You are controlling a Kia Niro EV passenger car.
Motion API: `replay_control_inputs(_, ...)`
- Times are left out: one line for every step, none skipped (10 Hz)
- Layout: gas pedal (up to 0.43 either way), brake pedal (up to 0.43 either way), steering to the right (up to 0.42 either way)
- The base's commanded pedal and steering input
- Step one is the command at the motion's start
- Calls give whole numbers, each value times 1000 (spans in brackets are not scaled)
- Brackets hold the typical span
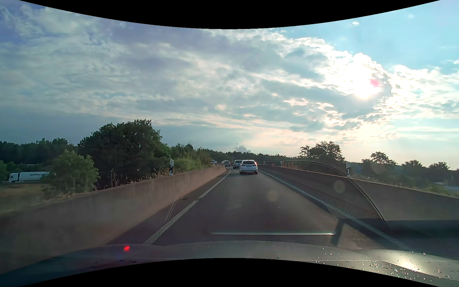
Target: Follow the waypoints while adhering to traffic rules and regulations
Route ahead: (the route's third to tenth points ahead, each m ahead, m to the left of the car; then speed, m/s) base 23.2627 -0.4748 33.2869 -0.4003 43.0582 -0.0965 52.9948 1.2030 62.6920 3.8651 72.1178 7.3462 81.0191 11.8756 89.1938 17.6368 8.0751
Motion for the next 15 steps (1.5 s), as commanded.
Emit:
replay_control_inputs(209,0,-2)
replay_control_inputs(209,0,-4)
replay_control_inputs(209,0,-4)
replay_control_inputs(209,0,-4)
replay_control_inputs(209,0,-6)
replay_control_inputs(209,0,-6)
replay_control_inputs(209,0,-6)
replay_control_inputs(209,0,-6)
replay_control_inputs(209,0,-6)
replay_control_inputs(197,0,-6)
replay_control_inputs(197,0,-6)
replay_control_inputs(197,0,-6)
replay_control_inputs(189,0,-5)
replay_control_inputs(189,0,-5)
replay_control_inputs(177,0,-5)
